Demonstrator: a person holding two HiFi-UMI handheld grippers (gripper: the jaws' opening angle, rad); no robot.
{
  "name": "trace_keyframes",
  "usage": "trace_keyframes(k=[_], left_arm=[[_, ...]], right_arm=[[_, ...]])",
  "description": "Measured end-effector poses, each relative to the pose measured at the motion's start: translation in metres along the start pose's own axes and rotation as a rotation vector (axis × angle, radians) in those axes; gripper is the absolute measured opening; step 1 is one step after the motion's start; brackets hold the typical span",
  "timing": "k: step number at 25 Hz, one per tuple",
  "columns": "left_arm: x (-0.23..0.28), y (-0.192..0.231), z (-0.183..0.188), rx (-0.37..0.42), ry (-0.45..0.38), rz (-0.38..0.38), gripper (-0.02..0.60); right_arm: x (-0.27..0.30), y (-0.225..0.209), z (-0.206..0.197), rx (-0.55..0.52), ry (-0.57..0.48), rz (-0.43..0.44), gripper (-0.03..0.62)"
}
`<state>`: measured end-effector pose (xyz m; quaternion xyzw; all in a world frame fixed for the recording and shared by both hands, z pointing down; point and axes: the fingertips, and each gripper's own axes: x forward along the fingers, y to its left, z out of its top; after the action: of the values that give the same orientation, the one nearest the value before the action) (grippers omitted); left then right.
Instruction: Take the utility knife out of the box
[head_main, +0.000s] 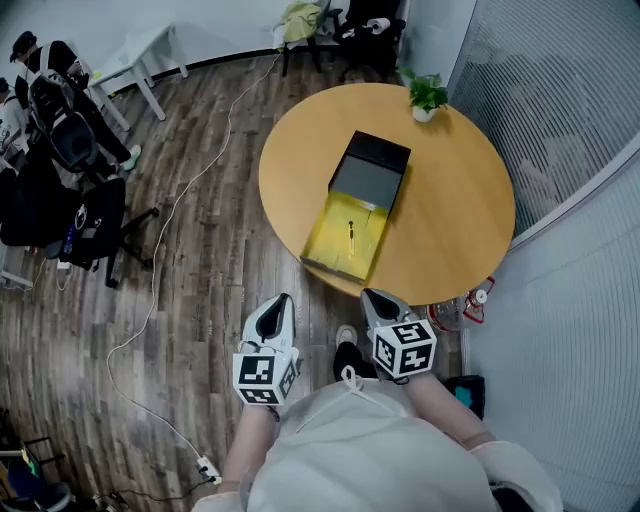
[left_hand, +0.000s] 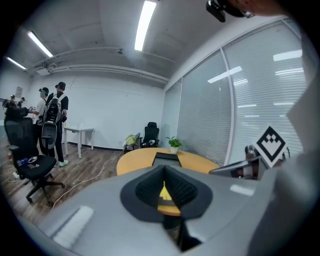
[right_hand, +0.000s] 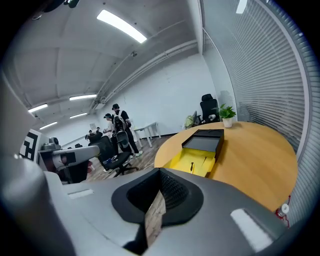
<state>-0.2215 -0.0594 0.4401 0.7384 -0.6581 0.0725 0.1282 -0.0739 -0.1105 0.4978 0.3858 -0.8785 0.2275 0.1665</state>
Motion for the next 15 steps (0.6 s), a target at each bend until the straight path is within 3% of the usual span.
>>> trace_keyframes(k=[8, 15], left_arm=[[0.141, 0.016, 0.036, 0.018, 0.016, -0.02, 0.006], [0.219, 0.028, 0.03, 0.026, 0.087, -0.053, 0.006]], right_arm=[[0.086, -0.083, 0.065, -0.002, 0.012, -0.01, 0.0], [0.139, -0.129, 0.076, 0.055, 0.065, -0.034, 0.0]])
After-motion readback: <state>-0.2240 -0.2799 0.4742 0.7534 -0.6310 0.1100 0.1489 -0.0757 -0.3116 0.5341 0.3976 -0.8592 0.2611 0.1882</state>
